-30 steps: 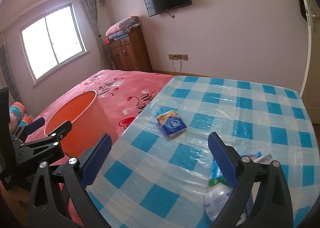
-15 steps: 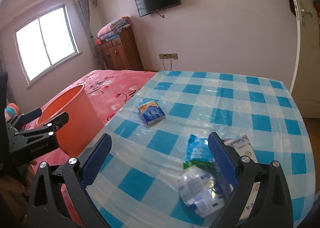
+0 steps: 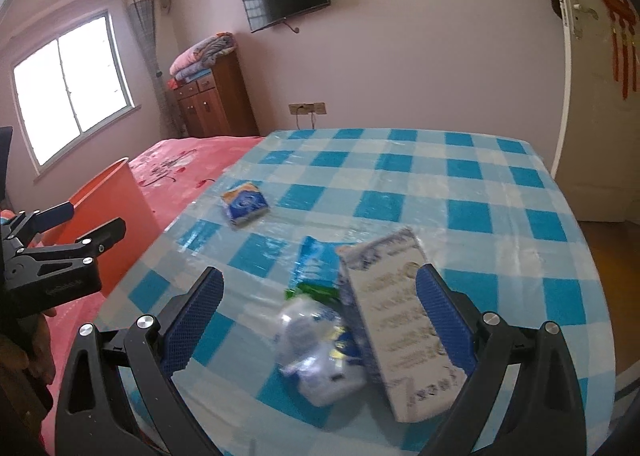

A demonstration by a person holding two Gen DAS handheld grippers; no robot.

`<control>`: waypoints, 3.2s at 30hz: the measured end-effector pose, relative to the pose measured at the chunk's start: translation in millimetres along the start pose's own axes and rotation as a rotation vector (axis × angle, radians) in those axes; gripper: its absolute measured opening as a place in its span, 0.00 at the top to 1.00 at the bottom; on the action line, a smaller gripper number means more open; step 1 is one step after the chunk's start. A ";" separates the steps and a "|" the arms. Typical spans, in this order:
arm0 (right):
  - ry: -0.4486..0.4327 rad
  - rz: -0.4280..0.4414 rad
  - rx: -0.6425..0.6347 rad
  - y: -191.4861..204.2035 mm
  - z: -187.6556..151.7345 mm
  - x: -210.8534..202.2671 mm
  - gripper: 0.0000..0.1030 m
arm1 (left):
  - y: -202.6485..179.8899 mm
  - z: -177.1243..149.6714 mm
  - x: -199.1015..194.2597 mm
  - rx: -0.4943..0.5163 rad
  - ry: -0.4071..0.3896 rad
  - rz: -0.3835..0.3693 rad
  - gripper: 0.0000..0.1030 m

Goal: Collect trash
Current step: 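Grasp the white Telunsu milk carton with the right gripper, then grasp the clear plastic milk bottle with the left gripper while the right holds the carton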

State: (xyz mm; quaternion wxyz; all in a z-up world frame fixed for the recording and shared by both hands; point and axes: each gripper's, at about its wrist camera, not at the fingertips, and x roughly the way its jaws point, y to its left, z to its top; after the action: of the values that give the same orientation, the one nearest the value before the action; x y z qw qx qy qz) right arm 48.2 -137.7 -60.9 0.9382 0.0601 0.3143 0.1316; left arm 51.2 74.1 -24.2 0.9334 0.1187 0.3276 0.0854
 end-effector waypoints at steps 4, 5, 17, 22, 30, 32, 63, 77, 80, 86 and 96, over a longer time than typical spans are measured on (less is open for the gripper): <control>0.007 -0.004 0.024 -18.2 -6.5 -0.3 0.07 | -12.2 -1.8 10.8 0.007 0.027 -0.054 0.07; 0.009 -0.009 0.031 -23.1 -7.8 -0.5 0.07 | -14.9 -1.9 13.3 0.005 0.035 -0.067 0.07; 0.054 0.007 0.147 -79.8 -17.7 11.1 0.07 | -62.0 -22.7 18.1 0.033 0.119 -0.345 0.07; 0.081 0.062 0.121 -78.0 -18.7 19.7 0.07 | -85.5 -30.9 18.8 0.083 0.149 -0.404 0.07; 0.184 0.054 0.066 -72.6 -26.7 41.2 0.07 | -100.9 -37.7 26.3 0.099 0.204 -0.459 0.07; 0.203 0.032 0.058 -74.5 -29.8 45.2 0.07 | -104.0 -38.0 28.4 0.086 0.221 -0.479 0.07; 0.184 -0.041 0.203 -136.1 -27.8 35.5 0.07 | -164.9 -27.5 53.8 -0.024 0.362 -0.490 0.07; 0.192 -0.021 0.207 -135.6 -28.5 37.7 0.07 | -164.2 -28.6 56.1 -0.023 0.330 -0.419 0.26; 0.192 -0.021 0.207 -135.3 -28.4 38.1 0.07 | -161.6 -28.5 55.9 -0.029 0.323 -0.412 0.32; 0.193 -0.021 0.205 -135.3 -28.3 38.1 0.07 | -158.4 -29.1 55.7 -0.041 0.314 -0.423 0.34; 0.204 -0.037 0.142 -122.4 -29.0 41.4 0.07 | -152.4 -30.9 53.9 -0.055 0.311 -0.448 0.37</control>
State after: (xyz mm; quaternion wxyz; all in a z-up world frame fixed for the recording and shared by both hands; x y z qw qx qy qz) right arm 88.0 -242.3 -131.7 0.8970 0.1066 0.4178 0.0972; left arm 85.7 -53.8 -121.7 0.8704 0.0035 0.4826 -0.0972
